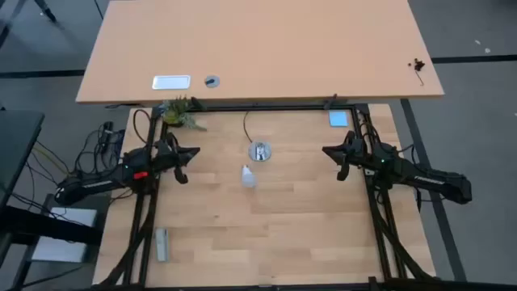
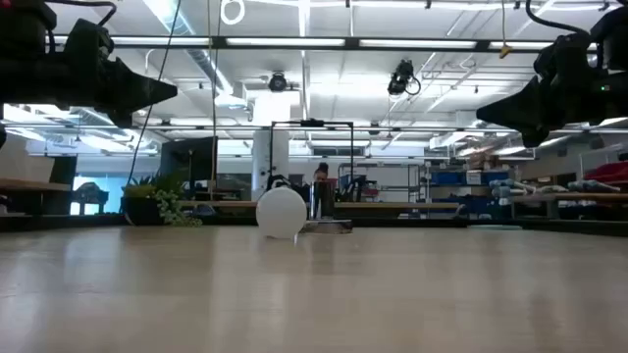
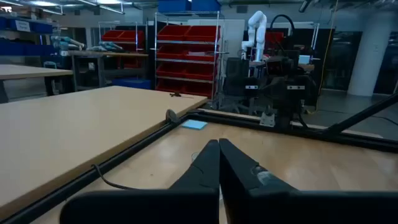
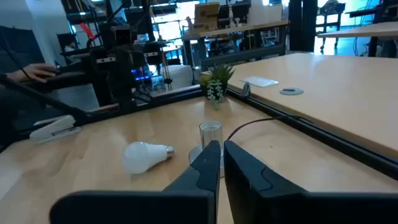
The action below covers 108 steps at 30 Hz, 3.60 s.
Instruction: Screw lightbulb
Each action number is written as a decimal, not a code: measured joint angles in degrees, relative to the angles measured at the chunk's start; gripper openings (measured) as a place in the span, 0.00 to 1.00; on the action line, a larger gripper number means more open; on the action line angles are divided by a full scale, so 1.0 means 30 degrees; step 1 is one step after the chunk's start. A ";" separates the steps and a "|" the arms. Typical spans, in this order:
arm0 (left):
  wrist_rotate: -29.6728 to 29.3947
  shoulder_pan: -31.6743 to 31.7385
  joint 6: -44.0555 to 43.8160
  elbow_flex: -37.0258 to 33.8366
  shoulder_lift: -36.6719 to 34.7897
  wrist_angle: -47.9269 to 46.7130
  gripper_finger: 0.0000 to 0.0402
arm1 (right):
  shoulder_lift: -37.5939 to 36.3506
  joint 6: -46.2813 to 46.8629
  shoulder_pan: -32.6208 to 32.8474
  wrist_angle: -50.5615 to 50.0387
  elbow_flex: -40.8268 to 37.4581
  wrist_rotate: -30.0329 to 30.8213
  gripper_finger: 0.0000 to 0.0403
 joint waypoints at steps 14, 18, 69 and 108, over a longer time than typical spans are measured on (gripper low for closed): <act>-0.0003 0.0007 0.0000 0.0004 0.0000 0.0001 0.01 | -0.0005 0.0000 0.0005 0.0006 0.0000 0.0000 0.07; -0.0006 0.0007 0.0000 0.0007 0.0000 0.0000 0.01 | 0.0001 -0.0001 0.0006 0.0006 0.0006 0.0000 0.07; -0.0003 0.0003 0.0000 0.0004 0.0000 0.0001 0.01 | -0.0013 -0.1367 -0.0015 0.1724 0.0006 0.0614 0.06; 0.0000 0.0006 0.0000 0.0001 0.0000 0.0008 0.01 | 1.1681 0.4992 0.6092 1.0302 0.2798 -0.0480 0.42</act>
